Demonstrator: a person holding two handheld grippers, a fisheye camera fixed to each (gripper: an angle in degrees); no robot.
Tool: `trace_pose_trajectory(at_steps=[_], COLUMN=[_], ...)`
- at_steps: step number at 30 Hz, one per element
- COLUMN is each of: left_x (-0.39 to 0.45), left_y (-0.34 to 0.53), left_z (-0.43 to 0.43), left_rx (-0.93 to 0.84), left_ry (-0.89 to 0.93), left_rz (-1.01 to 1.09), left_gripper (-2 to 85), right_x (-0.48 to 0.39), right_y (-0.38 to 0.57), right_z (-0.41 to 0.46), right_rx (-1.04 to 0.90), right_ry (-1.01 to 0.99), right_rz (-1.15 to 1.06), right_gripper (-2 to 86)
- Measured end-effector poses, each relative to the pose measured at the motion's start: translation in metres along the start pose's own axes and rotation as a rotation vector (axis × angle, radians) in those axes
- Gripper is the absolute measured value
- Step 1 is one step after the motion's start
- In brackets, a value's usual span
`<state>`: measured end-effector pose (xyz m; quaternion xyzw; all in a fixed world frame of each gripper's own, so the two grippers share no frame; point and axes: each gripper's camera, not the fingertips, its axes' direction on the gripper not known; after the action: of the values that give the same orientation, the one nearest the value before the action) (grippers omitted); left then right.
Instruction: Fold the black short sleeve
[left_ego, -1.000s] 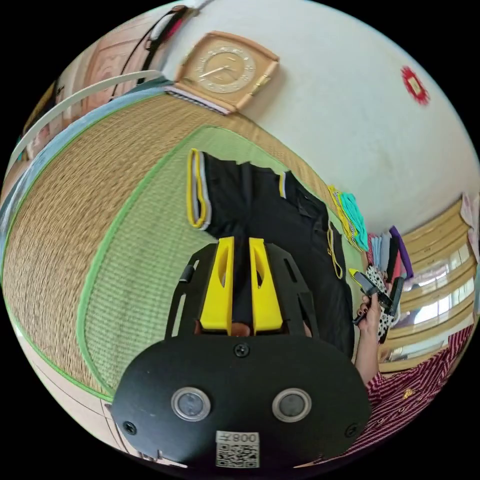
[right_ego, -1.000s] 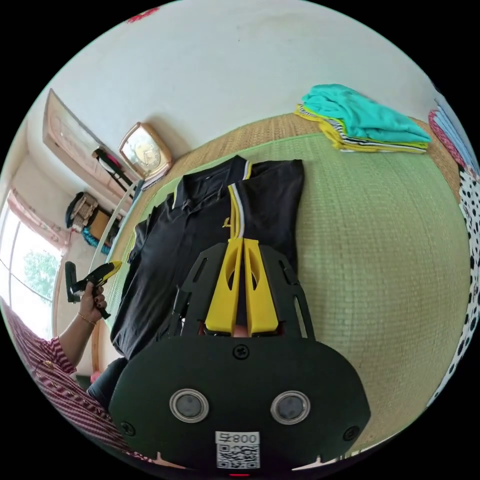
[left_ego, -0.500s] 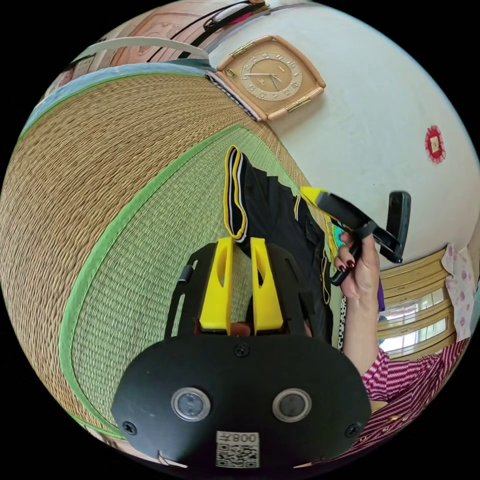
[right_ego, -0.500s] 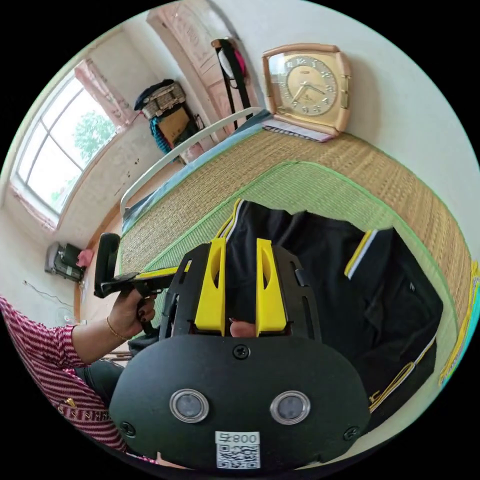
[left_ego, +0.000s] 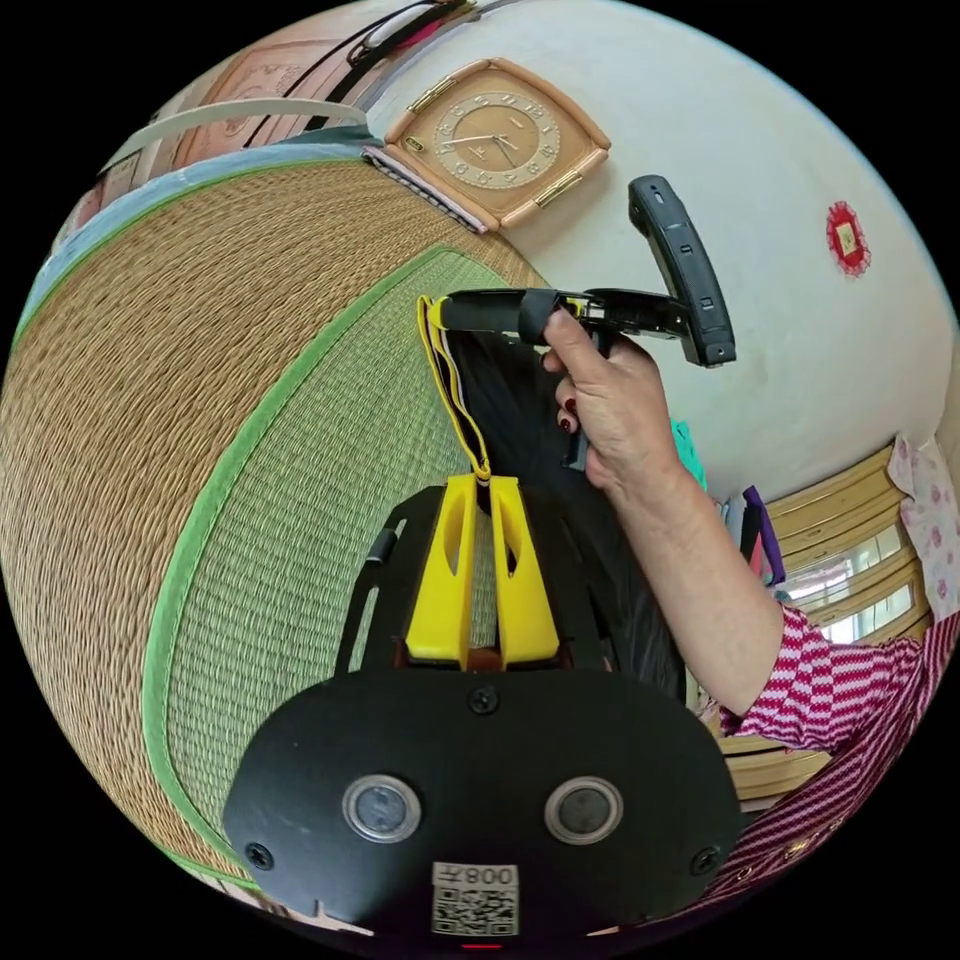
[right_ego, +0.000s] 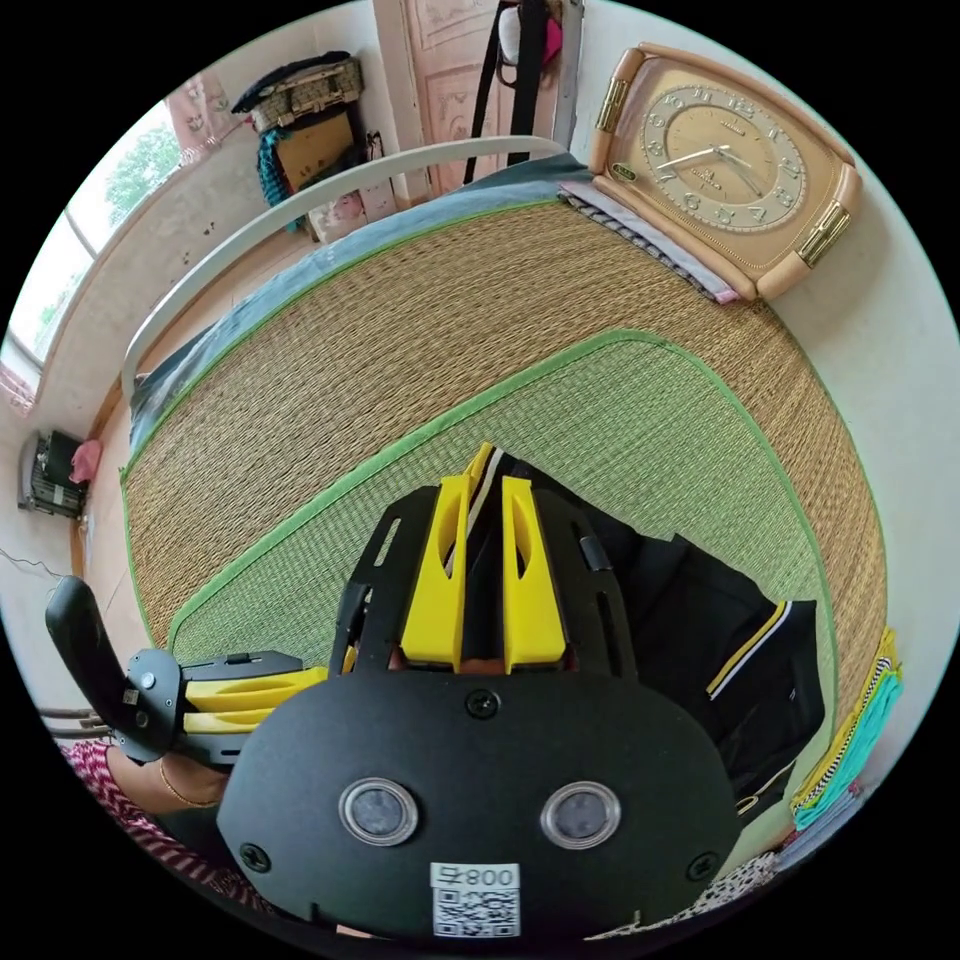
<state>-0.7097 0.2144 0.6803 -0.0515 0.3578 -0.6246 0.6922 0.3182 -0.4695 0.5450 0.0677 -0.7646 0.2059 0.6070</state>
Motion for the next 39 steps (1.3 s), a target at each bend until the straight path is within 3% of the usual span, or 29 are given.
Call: trace_pose_trajectory(at_steps=[5, 14, 19, 30, 35, 39], left_x=[0.052, 0.146, 0.169, 0.194, 0.199, 0.194], left_y=[0.01, 0.049, 0.07, 0.099, 0.102, 0.093], left_z=[-0.014, 0.012, 0.038, 0.081, 0.075, 0.079], left_rx=[0.015, -0.084, -0.158, -0.315, -0.275, -0.234], left_ry=[-0.022, -0.07, -0.07, -0.081, -0.002, -0.065], left_rz=[0.187, 0.529, 0.582, 0.606, 0.58, 0.54], left_gripper=[2.4, 2.4, 2.5, 3.5, 3.2, 2.5], right_x=[0.052, 0.189, 0.241, 0.279, 0.253, 0.227], right_y=[0.027, 0.172, 0.247, 0.301, 0.283, 0.24], right_z=[-0.04, -0.118, -0.108, -0.102, -0.131, -0.113], right_rx=[0.097, 0.334, 0.347, 0.35, 0.381, 0.234], right_ry=[-0.142, -0.403, -0.489, -0.521, -0.523, -0.4], right_rz=[0.094, 0.382, 0.547, 0.693, 0.592, 0.503], right_gripper=[3.0, 1.9, 1.5, 0.6, 0.1, 0.0])
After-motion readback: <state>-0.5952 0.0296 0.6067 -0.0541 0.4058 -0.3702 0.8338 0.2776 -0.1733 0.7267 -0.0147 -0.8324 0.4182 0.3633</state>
